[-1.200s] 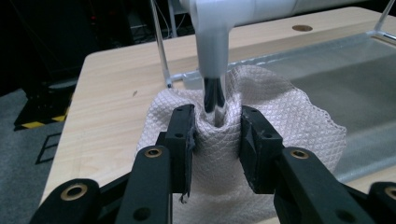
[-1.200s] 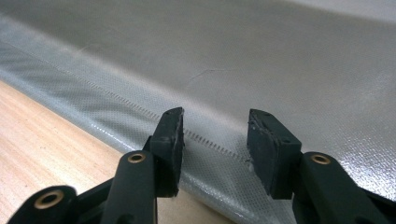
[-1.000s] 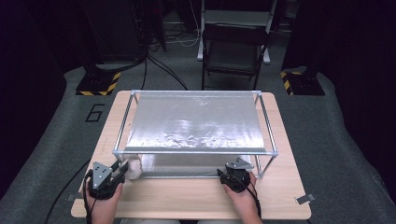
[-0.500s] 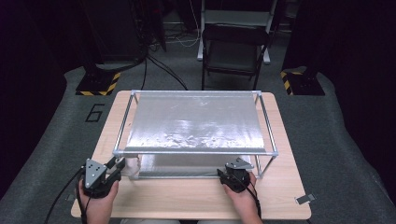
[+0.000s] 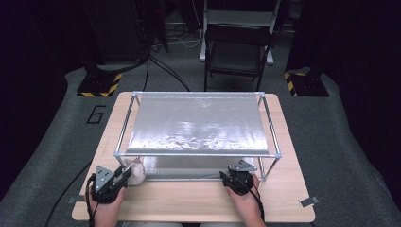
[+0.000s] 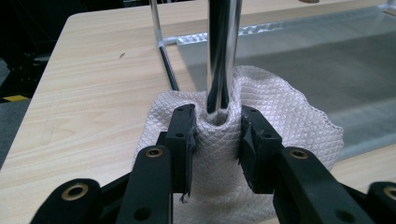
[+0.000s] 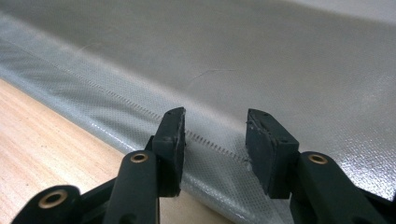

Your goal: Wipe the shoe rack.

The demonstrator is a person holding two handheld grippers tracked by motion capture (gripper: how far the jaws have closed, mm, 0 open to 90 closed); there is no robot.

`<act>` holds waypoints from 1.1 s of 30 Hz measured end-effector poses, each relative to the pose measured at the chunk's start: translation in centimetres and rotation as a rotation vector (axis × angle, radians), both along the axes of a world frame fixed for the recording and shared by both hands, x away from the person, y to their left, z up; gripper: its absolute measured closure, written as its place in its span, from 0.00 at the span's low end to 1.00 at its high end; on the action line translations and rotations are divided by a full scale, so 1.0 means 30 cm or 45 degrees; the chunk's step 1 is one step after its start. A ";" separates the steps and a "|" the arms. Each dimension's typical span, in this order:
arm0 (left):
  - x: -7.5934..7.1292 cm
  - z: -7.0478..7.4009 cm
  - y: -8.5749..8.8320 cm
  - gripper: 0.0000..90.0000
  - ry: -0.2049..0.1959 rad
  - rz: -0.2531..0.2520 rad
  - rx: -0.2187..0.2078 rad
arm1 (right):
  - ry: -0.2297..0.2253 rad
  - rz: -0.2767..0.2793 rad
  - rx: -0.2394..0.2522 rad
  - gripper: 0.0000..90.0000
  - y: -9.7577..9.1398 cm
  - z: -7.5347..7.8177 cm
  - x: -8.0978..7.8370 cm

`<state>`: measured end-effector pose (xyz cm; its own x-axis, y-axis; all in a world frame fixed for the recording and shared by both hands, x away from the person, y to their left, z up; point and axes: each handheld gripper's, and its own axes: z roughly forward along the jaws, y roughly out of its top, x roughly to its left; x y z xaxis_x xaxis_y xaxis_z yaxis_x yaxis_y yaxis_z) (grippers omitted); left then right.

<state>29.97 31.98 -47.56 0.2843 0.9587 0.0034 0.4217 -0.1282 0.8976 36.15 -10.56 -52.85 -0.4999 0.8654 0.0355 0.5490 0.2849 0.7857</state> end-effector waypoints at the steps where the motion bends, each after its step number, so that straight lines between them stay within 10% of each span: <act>1: -0.001 0.011 0.000 0.75 -0.022 0.002 0.004 | -0.001 0.000 -0.001 0.64 0.000 0.000 0.000; 10: -0.020 0.145 0.008 0.75 -0.141 -0.017 0.004 | -0.003 -0.005 -0.008 0.64 0.003 0.000 -0.001; 23: 0.002 0.011 -0.001 0.75 -0.013 -0.006 0.010 | -0.004 -0.005 -0.014 0.64 0.005 0.000 -0.001; 33: -0.023 0.186 0.006 0.74 -0.165 -0.016 0.022 | -0.008 0.004 -0.024 0.65 0.006 0.000 0.001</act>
